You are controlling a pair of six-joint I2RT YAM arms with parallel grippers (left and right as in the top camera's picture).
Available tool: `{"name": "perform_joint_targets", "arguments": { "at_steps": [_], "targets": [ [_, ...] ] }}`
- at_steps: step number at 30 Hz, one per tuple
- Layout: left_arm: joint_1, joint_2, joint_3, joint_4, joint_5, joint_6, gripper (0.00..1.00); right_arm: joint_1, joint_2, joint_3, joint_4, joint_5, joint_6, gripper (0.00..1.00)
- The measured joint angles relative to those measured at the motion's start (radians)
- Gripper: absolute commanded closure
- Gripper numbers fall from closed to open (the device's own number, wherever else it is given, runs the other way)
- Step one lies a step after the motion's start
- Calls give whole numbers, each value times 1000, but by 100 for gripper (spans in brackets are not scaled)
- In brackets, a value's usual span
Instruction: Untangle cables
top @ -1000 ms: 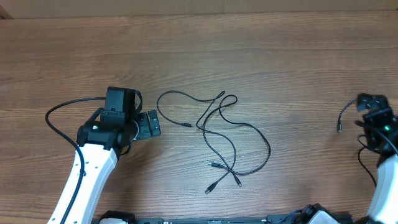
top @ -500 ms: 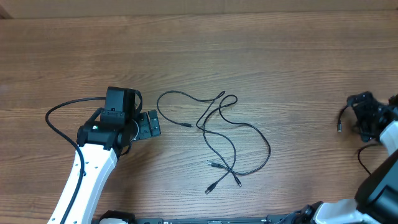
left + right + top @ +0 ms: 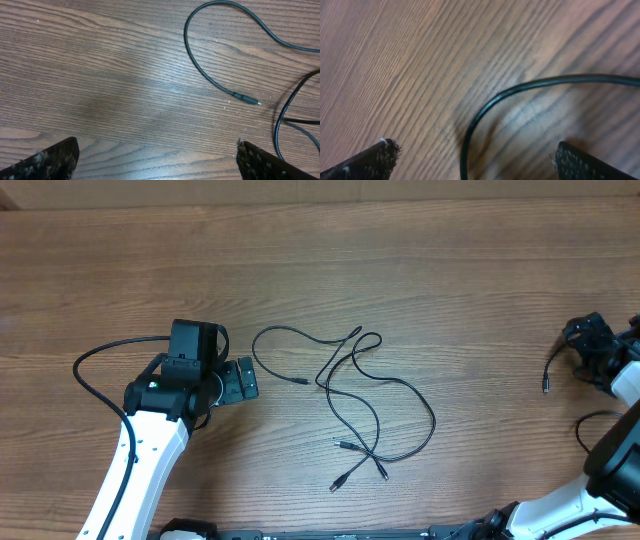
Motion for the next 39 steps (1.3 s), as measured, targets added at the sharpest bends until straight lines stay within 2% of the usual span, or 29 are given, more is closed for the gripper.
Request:
{"name": "perform_joint_targets", "arguments": {
  "at_steps": [6, 11, 16, 18, 19, 24, 29, 39],
  "targets": [
    [0, 0, 0, 0, 0, 0, 0, 58, 28, 0, 54, 3, -10, 7],
    [0, 0, 0, 0, 0, 0, 0, 124, 56, 0, 77, 15, -12, 31],
    [0, 0, 0, 0, 0, 0, 0, 148, 63, 3, 58, 72, -19, 69],
    [0, 0, 0, 0, 0, 0, 0, 147, 64, 5, 44, 87, -13, 91],
    [0, 0, 0, 0, 0, 0, 0, 145, 64, 6, 35, 93, -19, 96],
    [0, 0, 0, 0, 0, 0, 0, 129, 63, 21, -61, 105, -18, 96],
    [0, 0, 0, 0, 0, 0, 0, 112, 50, 72, -232, 110, -18, 96],
    [0, 0, 0, 0, 0, 0, 0, 95, -117, 320, -653, 184, -18, 96]
  ]
}}
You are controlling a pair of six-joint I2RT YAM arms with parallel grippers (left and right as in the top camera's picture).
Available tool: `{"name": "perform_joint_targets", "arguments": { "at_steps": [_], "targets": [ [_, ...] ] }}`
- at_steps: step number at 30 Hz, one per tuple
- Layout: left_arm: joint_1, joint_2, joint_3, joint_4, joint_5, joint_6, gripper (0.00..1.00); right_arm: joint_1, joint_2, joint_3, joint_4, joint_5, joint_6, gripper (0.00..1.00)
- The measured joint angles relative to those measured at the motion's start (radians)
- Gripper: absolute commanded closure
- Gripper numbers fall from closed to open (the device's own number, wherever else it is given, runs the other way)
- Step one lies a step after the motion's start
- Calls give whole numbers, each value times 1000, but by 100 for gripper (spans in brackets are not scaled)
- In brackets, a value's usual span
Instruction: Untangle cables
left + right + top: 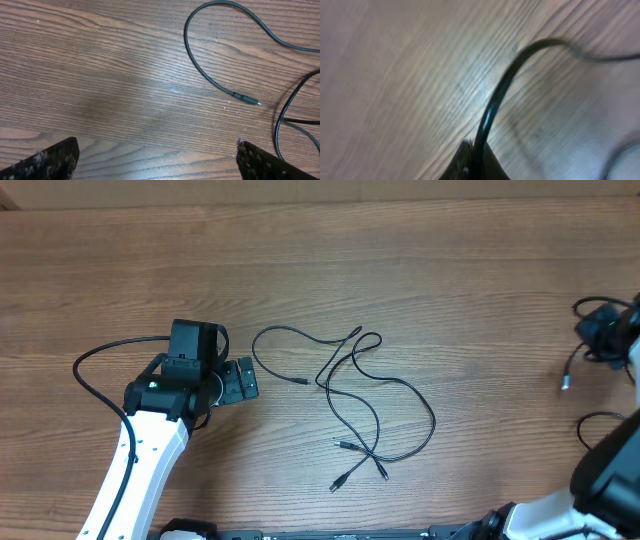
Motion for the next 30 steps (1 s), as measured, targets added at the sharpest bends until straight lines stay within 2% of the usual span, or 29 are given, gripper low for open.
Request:
{"name": "perform_joint_targets", "arguments": {
  "at_steps": [4, 14, 22, 30],
  "targets": [
    [0, 0, 0, 0, 0, 0, 0, 0, -61, 84, -134, 84, -2, 96],
    [0, 0, 0, 0, 0, 0, 0, -31, -70, 102, -330, 347, -3, 96],
    [0, 0, 0, 0, 0, 0, 0, -97, -70, 102, -353, 512, -8, 96],
    [0, 0, 0, 0, 0, 0, 0, -159, -70, 87, -360, 556, -9, 96]
  ]
}}
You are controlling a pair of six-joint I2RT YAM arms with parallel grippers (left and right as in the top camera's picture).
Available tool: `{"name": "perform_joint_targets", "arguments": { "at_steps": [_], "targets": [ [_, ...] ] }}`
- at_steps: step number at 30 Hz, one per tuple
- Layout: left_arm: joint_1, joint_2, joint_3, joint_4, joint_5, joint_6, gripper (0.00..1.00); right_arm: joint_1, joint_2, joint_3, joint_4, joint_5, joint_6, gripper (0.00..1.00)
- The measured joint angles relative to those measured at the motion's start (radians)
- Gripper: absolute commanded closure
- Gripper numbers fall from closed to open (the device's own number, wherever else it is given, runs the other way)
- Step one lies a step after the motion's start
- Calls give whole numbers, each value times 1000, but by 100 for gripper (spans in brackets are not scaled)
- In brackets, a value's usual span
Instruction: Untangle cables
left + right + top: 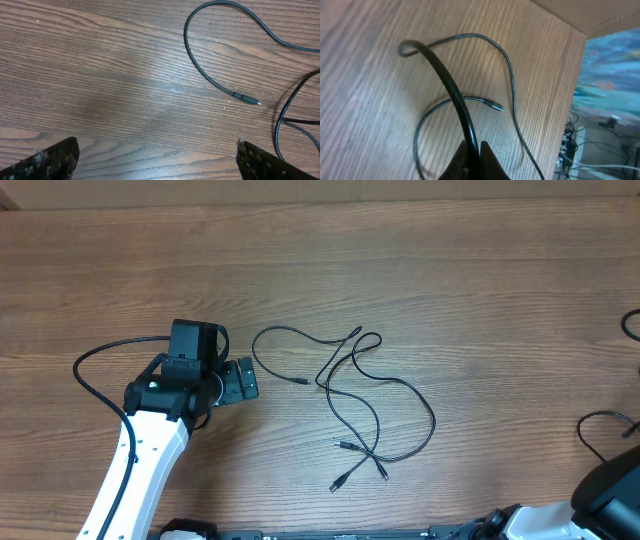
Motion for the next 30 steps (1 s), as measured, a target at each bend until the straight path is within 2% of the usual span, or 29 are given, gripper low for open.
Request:
{"name": "perform_joint_targets", "arguments": {
  "at_steps": [13, 14, 15, 19, 20, 22, 23, 30],
  "targets": [
    [0, 0, 0, 0, 0, 0, 0, -24, 19, -155, 80, -64, 2, 93],
    [0, 0, 0, 0, 0, 0, 0, -24, 29, -159, 79, -76, 2, 89],
    [0, 0, 0, 0, 0, 0, 0, -24, 36, -160, 77, -86, 2, 80],
    [0, 0, 0, 0, 0, 0, 0, -24, 45, -160, 68, -126, 5, 32],
    [0, 0, 0, 0, 0, 0, 0, -24, 45, -160, 66, -130, 5, 25],
    [0, 0, 0, 0, 0, 0, 0, -24, 45, -160, 58, -140, -4, 17],
    [0, 0, 0, 0, 0, 0, 0, -24, 45, -160, 56, -142, -1, 0],
    [0, 0, 0, 0, 0, 0, 0, -23, 45, -160, 54, -203, 2, 0]
  ]
}}
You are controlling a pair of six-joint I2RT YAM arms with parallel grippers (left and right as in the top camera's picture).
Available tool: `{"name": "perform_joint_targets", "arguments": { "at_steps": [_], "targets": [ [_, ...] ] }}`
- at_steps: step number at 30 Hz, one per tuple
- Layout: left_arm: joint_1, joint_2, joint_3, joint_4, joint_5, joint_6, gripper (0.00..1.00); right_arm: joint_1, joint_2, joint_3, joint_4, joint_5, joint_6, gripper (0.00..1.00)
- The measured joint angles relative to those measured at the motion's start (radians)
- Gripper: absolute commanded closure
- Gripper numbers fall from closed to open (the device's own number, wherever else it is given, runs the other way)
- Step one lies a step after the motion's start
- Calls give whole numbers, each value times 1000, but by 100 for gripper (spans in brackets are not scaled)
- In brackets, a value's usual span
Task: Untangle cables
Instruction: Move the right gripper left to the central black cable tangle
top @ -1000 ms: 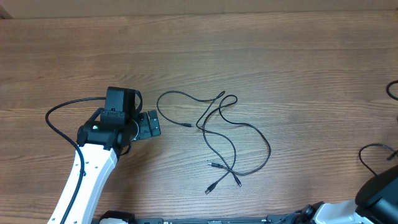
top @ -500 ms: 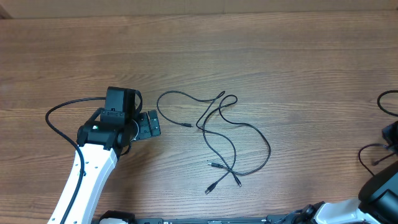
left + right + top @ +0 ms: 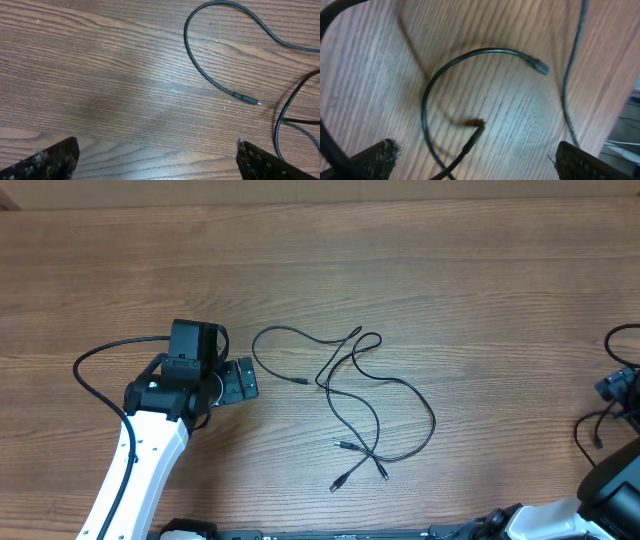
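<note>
A tangle of thin black cables (image 3: 355, 395) lies mid-table, several plug ends showing at its front. One plug end (image 3: 246, 99) lies ahead of my left gripper (image 3: 157, 145), which is open just left of the tangle with nothing between its fingers. My right gripper (image 3: 475, 147) is open at the table's far right edge (image 3: 615, 388). Below it lies a separate black cable (image 3: 447, 65), curled in a loop, with one plug (image 3: 538, 66) on the wood and another plug end (image 3: 476, 128) between the fingers' line, touched by neither.
The wooden table (image 3: 450, 270) ends close to the right gripper, and its edge (image 3: 620, 60) shows in the right wrist view. The left arm's own black lead (image 3: 95, 365) loops at the left. Another dark lead (image 3: 585, 430) curls by the right arm.
My right gripper was shut on the separate cable, almost out of the overhead view. Now it is open, back in view at the right edge, and the cable lies loose under it. The left arm is unchanged.
My right gripper stood open over a lone cable at the table's right. Then it was shut on that cable, farther right. Then it held the cable by the table's edge. Now the cable lies there, let go. The tangle and left gripper stayed as they were.
</note>
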Motion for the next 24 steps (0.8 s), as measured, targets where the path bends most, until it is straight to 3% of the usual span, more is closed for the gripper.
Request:
{"name": "perform_joint_targets", "arguments": {
  "at_steps": [13, 24],
  "targets": [
    [0, 0, 0, 0, 0, 0, 0, 0, 0, 0, -1, -176, -63, 0],
    [0, 0, 0, 0, 0, 0, 0, 16, 0, 0, 45, -424, -224, 0]
  ]
}}
